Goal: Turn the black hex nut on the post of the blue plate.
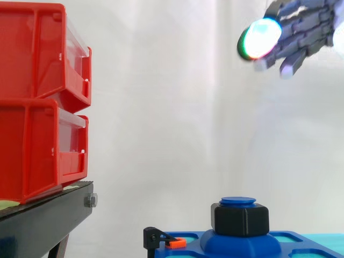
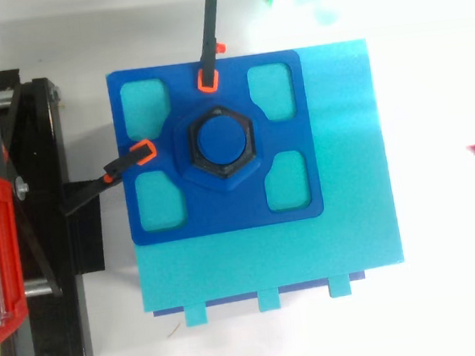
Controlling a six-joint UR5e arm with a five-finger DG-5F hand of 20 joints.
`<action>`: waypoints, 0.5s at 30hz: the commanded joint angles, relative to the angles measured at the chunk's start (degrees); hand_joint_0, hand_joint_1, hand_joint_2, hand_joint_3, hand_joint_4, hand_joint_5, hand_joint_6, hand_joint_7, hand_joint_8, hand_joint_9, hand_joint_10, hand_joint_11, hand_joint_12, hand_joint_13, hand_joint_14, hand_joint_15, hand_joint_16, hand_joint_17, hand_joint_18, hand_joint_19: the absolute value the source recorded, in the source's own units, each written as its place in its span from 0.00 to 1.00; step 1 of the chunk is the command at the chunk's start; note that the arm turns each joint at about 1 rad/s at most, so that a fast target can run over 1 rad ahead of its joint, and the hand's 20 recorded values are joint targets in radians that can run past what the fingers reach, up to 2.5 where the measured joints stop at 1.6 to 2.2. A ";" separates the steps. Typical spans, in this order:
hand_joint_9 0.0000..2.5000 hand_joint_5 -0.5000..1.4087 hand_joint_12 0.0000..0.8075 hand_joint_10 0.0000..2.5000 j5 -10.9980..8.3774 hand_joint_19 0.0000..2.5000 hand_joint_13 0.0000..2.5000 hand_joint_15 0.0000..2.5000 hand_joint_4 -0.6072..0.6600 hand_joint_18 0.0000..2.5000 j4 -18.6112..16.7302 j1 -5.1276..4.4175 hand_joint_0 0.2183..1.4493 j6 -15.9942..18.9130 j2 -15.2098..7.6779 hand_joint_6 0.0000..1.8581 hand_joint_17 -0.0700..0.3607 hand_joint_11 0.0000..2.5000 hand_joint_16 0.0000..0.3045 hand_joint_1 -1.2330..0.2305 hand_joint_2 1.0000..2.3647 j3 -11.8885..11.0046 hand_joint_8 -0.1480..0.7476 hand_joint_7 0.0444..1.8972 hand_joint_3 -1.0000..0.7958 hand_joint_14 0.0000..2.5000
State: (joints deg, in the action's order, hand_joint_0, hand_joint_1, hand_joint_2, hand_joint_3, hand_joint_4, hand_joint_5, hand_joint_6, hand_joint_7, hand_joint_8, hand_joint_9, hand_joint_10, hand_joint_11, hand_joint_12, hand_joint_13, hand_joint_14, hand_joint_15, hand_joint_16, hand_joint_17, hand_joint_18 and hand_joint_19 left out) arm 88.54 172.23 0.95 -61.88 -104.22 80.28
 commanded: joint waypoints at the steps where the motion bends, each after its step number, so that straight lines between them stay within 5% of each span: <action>1: 0.10 0.11 0.48 0.00 -3.82 0.17 0.15 0.07 0.58 0.21 -9.45 -0.86 0.21 3.53 3.41 0.27 0.44 0.00 0.18 0.27 0.00 15.35 0.46 0.34 0.28 0.00; 6: 0.11 0.11 0.50 0.00 -4.78 0.17 0.15 0.07 0.60 0.21 -7.08 -1.13 0.20 9.77 3.32 0.27 0.46 0.00 0.19 0.37 0.00 15.44 0.48 0.33 0.28 0.00; 15: 0.14 0.12 0.47 0.00 -9.18 0.17 0.16 0.07 0.62 0.22 -3.74 -1.21 0.23 27.52 3.23 0.27 0.44 0.00 0.17 0.47 0.00 15.44 0.47 0.34 0.28 0.00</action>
State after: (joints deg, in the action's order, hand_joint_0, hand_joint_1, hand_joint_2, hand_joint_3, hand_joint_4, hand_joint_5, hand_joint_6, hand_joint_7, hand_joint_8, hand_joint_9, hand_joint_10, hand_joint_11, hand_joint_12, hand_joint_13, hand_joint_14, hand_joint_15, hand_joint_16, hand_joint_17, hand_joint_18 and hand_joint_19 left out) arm 80.46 167.19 -0.25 -42.65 -100.99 95.55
